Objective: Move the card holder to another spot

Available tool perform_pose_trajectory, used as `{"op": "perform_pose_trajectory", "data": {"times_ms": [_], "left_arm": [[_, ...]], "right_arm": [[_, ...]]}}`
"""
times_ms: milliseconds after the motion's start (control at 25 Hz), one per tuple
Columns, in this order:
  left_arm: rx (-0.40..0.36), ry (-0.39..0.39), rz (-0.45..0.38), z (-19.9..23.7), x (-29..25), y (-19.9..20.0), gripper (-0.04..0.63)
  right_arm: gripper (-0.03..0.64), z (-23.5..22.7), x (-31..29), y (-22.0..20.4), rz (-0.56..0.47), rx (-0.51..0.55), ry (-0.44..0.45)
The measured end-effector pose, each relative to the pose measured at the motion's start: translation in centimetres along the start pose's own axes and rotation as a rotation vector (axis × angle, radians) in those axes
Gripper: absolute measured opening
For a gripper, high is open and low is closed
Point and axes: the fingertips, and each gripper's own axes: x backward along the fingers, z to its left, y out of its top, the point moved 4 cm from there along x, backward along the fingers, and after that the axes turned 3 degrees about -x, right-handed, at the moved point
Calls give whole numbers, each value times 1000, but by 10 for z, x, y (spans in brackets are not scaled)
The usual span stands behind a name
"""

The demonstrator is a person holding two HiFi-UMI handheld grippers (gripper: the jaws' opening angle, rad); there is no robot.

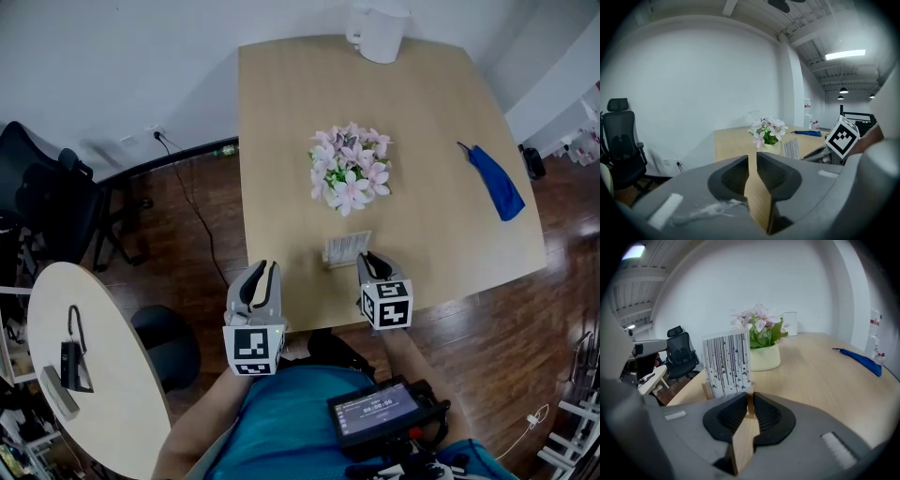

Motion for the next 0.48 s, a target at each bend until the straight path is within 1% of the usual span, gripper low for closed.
{"op": "perform_pose_trajectory", "data": {"times_ms": [240, 400, 480], "left_arm": [[8, 12, -13, 4, 5, 2, 66], [38, 28, -14, 12, 13, 3, 63], [32, 46, -32, 22, 19, 9, 60]], "right_arm": [[37, 10, 10, 17, -49, -12, 23], [37, 31, 22, 45, -97, 11, 69], [37, 44, 30, 64, -119, 29, 95]]}}
